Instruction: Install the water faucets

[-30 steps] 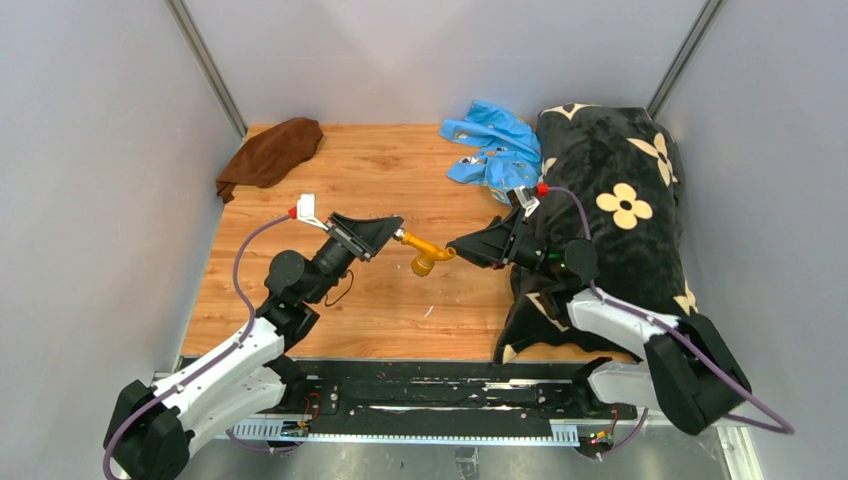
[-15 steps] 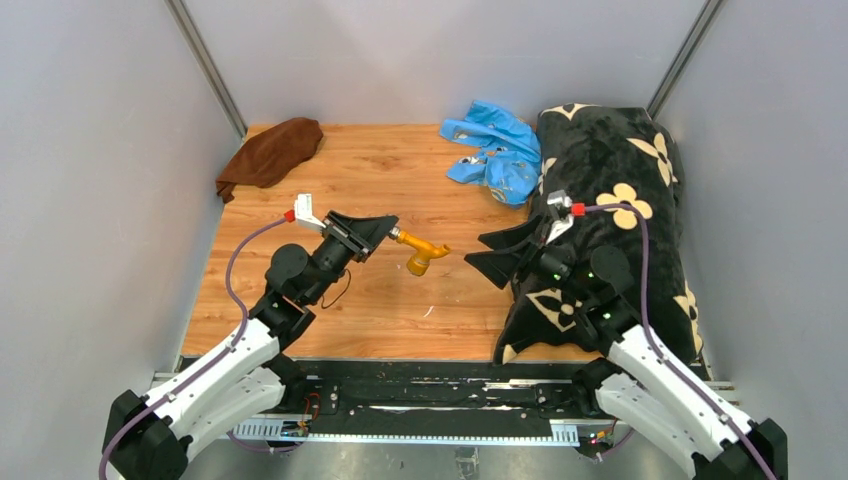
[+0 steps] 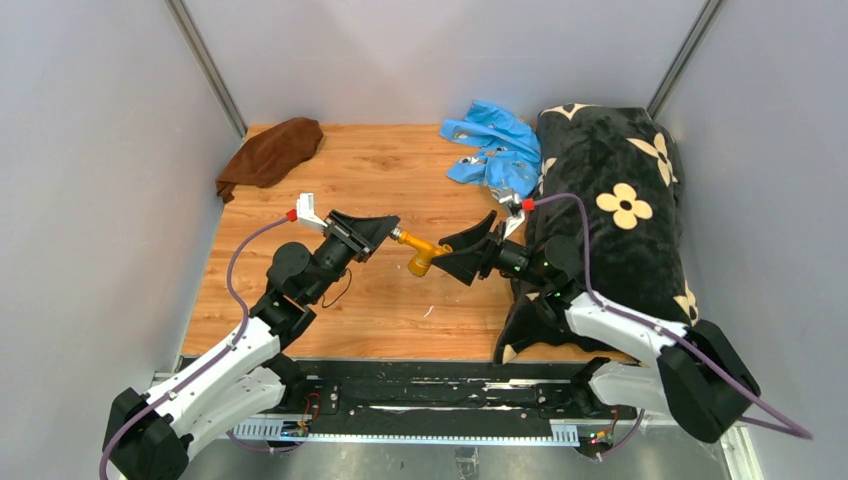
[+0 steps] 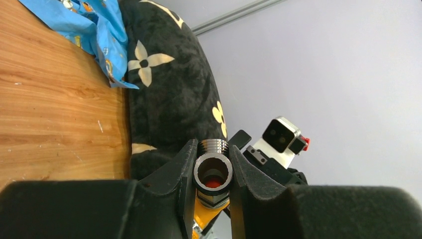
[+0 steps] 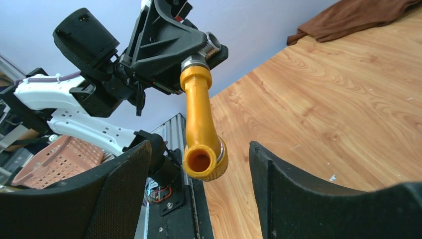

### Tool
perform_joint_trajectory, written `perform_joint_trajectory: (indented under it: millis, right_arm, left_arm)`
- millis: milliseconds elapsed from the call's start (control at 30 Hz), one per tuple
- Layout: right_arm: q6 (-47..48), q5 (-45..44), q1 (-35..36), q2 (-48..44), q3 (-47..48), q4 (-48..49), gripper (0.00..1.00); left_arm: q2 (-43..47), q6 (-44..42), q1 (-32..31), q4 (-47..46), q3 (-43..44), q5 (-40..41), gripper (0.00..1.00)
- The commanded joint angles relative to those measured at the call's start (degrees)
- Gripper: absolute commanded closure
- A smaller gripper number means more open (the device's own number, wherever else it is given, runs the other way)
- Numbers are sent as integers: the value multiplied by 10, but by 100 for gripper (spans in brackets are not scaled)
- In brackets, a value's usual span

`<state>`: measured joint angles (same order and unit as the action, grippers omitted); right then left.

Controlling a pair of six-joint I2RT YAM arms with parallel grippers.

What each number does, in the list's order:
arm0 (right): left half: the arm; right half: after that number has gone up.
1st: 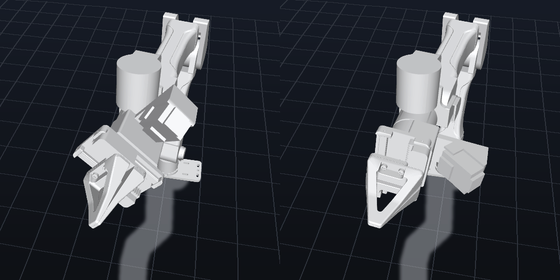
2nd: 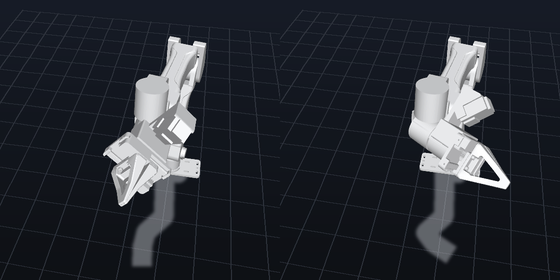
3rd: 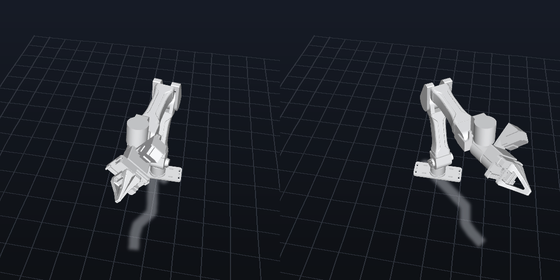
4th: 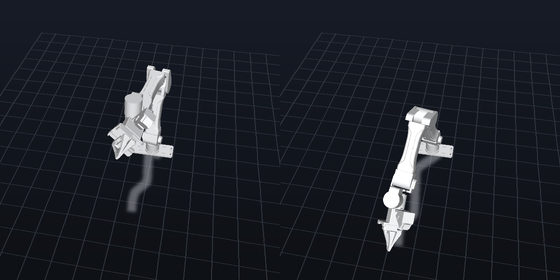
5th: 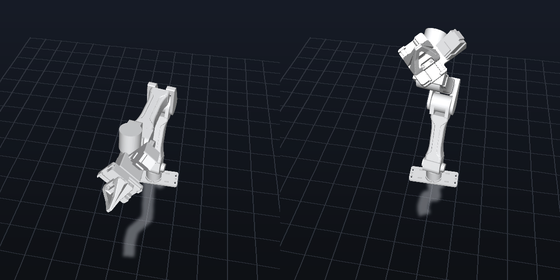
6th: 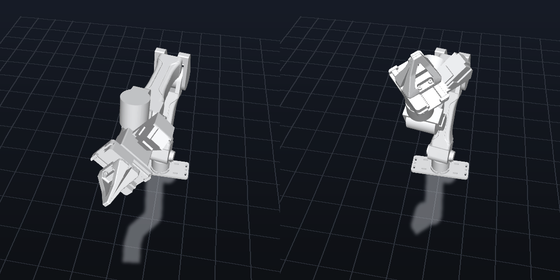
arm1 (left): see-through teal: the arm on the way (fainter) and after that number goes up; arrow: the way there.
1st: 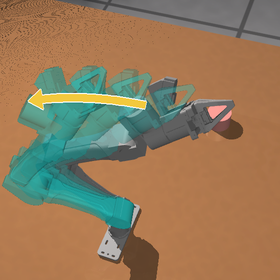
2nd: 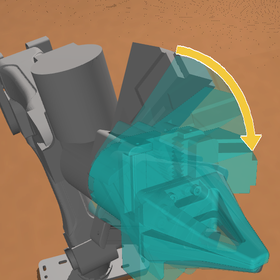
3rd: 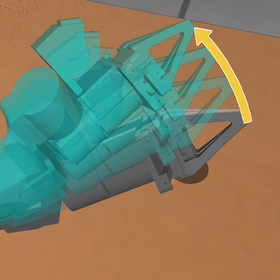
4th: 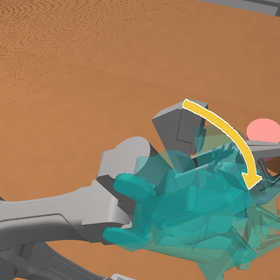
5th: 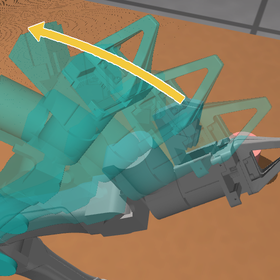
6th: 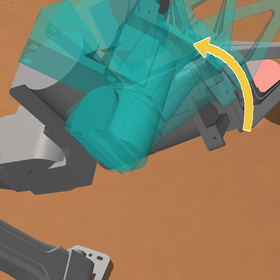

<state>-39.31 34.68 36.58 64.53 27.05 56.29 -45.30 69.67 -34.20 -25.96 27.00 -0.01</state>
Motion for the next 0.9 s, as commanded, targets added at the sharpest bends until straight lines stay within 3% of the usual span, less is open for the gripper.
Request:
perform_joint_trajectory:
  millis: [0,200,433,667,867]
  right_arm:
    - [-71,34,13,64,10,168,33]
    - [-133,34,25,135,11,290,46]
    - [-182,33,36,185,29,340,61]
    - [-262,22,36,204,37,342,99]
    - [-451,12,32,234,35,347,100]
  left_arm:
    - [6,9,3,-23,17,-3,100]
    - [7,7,3,-24,18,-3,100]
    - [8,5,3,-25,17,0,100]
    - [11,-8,3,-58,3,-1,100]
    - [18,-39,2,-173,-48,-2,100]
